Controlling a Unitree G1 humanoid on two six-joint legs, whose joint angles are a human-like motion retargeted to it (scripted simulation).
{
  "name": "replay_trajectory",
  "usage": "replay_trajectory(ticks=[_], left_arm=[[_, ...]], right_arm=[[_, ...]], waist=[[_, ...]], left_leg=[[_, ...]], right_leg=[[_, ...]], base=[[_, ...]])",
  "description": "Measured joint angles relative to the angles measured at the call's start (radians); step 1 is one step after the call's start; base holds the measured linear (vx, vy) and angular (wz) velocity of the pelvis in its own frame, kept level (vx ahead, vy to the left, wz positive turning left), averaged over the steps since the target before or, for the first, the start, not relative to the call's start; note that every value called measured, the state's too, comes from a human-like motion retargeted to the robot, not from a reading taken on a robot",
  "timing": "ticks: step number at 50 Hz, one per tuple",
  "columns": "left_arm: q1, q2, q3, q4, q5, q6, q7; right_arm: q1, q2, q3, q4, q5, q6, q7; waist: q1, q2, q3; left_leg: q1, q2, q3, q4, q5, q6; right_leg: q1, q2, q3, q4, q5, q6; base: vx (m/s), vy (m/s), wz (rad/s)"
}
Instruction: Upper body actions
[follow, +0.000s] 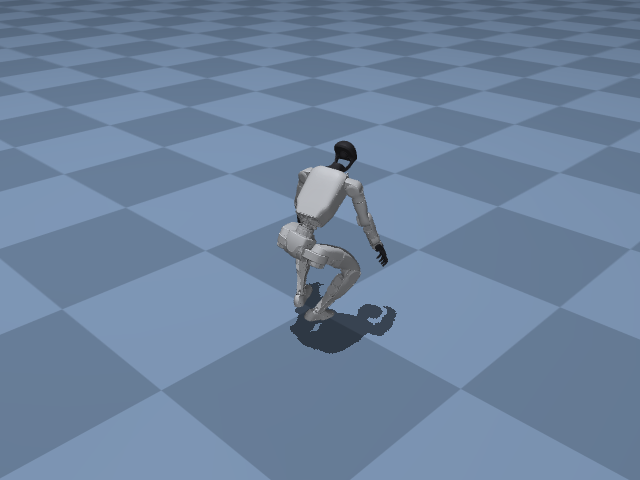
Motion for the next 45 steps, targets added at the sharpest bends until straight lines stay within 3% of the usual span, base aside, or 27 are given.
replay_trajectory(ticks=[3, 8, 15, 20, 23, 28, 33, 38, 43, 45], left_arm=[[-0.001, -0.012, -0.014, -0.008, 0.028, -0.017, 0.021], [0.084, -0.002, -0.016, -0.018, 0.055, -0.041, 0.013], [0.133, 0.020, 0.063, 0.016, 0.023, -0.054, 0.024], [0.127, 0.068, 0.113, 0.031, -0.003, -0.031, -0.011], [0.211, 0.074, 0.117, 0.034, 0.011, -0.020, -0.042], [0.421, 0.052, 0.136, 0.020, 0.049, -0.016, -0.060], [0.653, -0.066, 0.187, 0.069, 0.019, -0.040, -0.065], [0.848, -0.256, 0.293, 0.216, -0.120, -0.036, -0.043], [1.073, -0.357, 0.390, 0.341, -0.330, 0.008, -0.129], [1.129, -0.380, 0.426, 0.357, -0.337, 0.021, -0.139]], right_arm=[[-0.011, -0.010, 0.040, 0.012, 0.006, -0.020, -0.038], [0.020, 0.008, 0.104, 0.054, 0.005, -0.024, -0.057], [0.015, 0.011, 0.090, 0.069, -0.038, -0.026, -0.074], [-0.028, -0.027, 0.052, 0.084, -0.070, -0.015, -0.048], [0.042, -0.046, 0.038, 0.082, -0.129, 0.010, 0.015], [0.225, 0.004, -0.019, 0.079, -0.170, 0.056, 0.095], [0.456, 0.101, -0.097, 0.120, -0.084, 0.099, 0.061], [0.713, 0.176, -0.135, 0.240, 0.058, 0.098, 0.072], [0.922, 0.222, -0.160, 0.436, 0.020, 0.164, 0.109], [0.983, 0.225, -0.177, 0.455, -0.008, 0.197, 0.113]], waist=[[0.019, -0.016, 0.060], [0.009, -0.040, 0.070], [0.013, -0.022, 0.070], [0.023, 0.031, 0.050], [0.018, 0.052, 0.047], [-0.028, 0.068, 0.044], [-0.084, 0.079, 0.030], [-0.132, 0.059, -0.031], [-0.208, 0.007, -0.179], [-0.220, -0.007, -0.234]], left_leg=[[-0.019, 0.026, 0.031, 0.173, -0.059, 0.046], [-0.026, 0.080, 0.080, 0.356, -0.133, 0.101], [-0.021, 0.082, 0.069, 0.311, -0.111, 0.102], [-0.008, 0.094, -0.007, 0.081, 0.001, 0.046], [0.124, 0.076, -0.021, -0.078, 0.048, -0.018], [0.418, -0.003, 0.001, -0.391, 0.140, -0.068], [0.769, -0.115, 0.065, -0.858, 0.313, -0.034], [1.081, -0.258, 0.109, -1.290, 0.465, 0.017], [1.307, -0.396, 0.117, -1.581, 0.536, 0.062], [1.347, -0.413, 0.169, -1.614, 0.538, 0.054]], right_leg=[[-0.037, -0.016, 0.023, 0.195, -0.068, -0.045], [-0.087, -0.032, 0.052, 0.404, -0.140, -0.097], [-0.077, -0.010, 0.039, 0.361, -0.122, -0.097], [0.007, 0.030, -0.010, 0.073, -0.013, -0.036], [0.144, 0.042, 0.020, -0.128, 0.053, 0.030], [0.429, 0.023, 0.087, -0.452, 0.161, 0.130], [0.780, -0.027, 0.075, -0.892, 0.318, 0.176], [1.087, -0.100, -0.029, -1.260, 0.452, 0.222], [1.288, -0.155, -0.145, -1.482, 0.527, 0.236], [1.331, -0.167, -0.241, -1.502, 0.506, 0.259]], base=[[0.03, 0.05, -0.20], [0.05, 0.11, -0.18], [-0.01, -0.02, -0.05], [-0.07, -0.17, 0.01], [0.00, -0.06, 0.22], [0.16, 0.05, 0.37], [0.29, 0.00, 0.54], [0.28, -0.01, 0.71], [0.48, 0.15, 0.53], [0.39, 0.32, 0.00]])
